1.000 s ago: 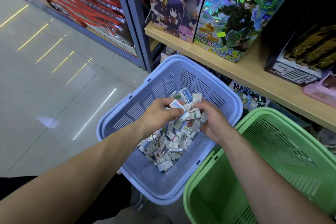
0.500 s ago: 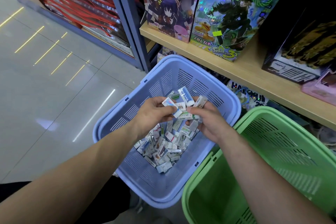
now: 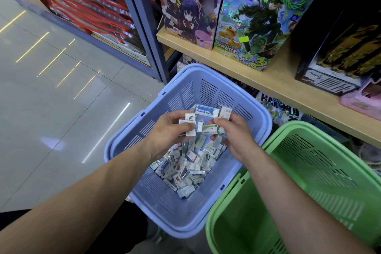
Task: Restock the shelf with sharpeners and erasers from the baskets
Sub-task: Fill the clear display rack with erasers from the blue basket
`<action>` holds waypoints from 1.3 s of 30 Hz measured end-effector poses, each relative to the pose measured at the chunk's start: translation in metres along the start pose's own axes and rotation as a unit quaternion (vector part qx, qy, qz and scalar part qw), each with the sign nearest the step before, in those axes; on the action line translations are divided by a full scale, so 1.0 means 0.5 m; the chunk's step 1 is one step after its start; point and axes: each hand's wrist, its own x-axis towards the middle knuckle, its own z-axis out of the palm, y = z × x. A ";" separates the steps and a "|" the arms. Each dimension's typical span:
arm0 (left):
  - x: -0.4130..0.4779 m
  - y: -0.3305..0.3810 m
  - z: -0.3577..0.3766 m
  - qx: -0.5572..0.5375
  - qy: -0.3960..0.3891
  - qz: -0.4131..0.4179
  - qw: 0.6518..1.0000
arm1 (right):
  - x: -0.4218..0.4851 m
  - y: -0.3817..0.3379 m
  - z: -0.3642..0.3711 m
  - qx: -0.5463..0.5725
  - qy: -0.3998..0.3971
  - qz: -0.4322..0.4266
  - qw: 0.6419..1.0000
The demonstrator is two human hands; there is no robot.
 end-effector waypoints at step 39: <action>0.024 -0.019 0.012 -0.023 -0.027 -0.020 0.999 | 0.009 0.011 0.006 -0.181 0.025 -0.061 0.981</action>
